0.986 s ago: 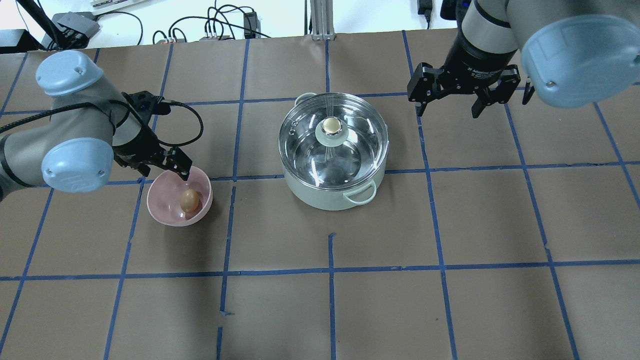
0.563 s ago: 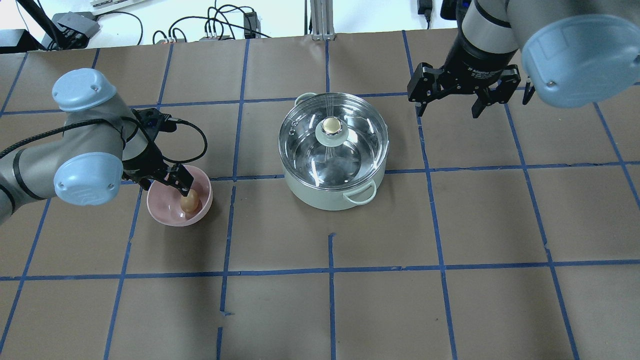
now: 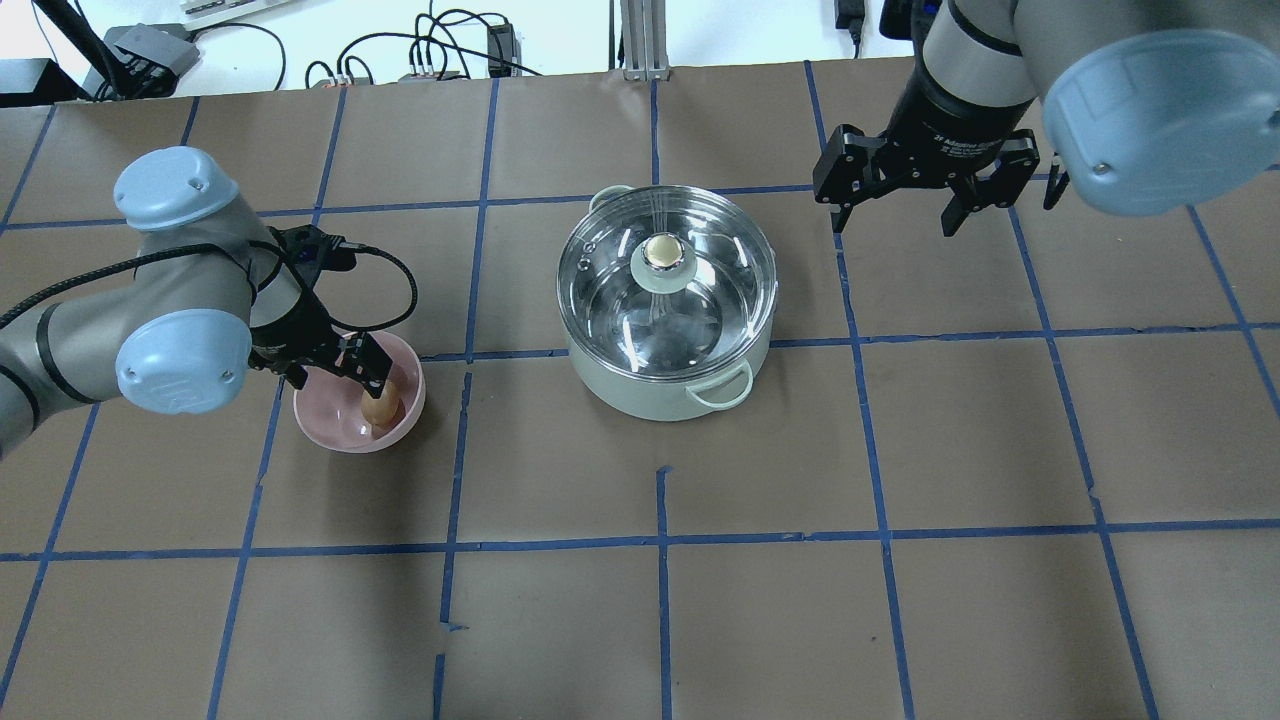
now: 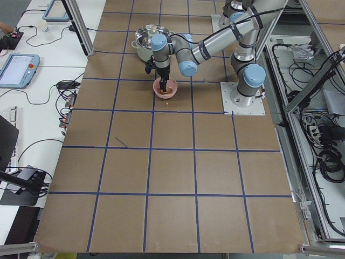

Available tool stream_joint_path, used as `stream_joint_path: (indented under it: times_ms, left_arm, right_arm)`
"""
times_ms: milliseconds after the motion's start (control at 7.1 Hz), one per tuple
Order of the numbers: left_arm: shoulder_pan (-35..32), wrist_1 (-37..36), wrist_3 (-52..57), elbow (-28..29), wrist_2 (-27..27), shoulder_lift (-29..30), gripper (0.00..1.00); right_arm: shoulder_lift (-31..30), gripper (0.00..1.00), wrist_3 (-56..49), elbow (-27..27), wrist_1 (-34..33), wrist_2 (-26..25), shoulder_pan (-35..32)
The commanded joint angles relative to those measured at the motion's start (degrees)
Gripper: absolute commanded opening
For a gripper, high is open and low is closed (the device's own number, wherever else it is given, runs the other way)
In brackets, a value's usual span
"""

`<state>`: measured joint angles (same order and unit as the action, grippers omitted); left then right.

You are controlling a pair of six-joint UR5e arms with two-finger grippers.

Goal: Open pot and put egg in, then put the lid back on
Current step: 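Close the left gripper on the egg while the right gripper reaches toward the lid knob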

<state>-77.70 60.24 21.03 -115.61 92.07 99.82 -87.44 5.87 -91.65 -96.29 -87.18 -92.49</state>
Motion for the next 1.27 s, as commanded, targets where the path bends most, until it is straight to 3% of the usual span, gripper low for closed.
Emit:
stream_joint_path:
  times_ms: [0, 423, 986, 1127]
  left_arm:
    - [-0.1, -1.0, -4.2, 0.0, -0.8, 1.4, 0.99]
    - [-1.9, -1.3, -17.3, 0.0, -1.8, 2.7, 0.98]
    - [-2.0, -1.8, -22.2, -0.1, -1.7, 2.8, 0.96]
    - [-1.9, -2.2, -22.4, -0.1, -1.7, 3.4, 0.96]
  right_arm:
    - [0.0, 1.00, 0.2, -1.1, 0.3, 0.2, 0.0]
    - [-0.1, 1.00, -0.1, -1.2, 0.1, -0.1, 0.2]
    - [-0.1, 1.00, 1.2, -1.0, -0.9, 0.2, -0.5]
    - [0.9, 1.00, 1.4, -0.6, -5.6, 0.4, -1.5]
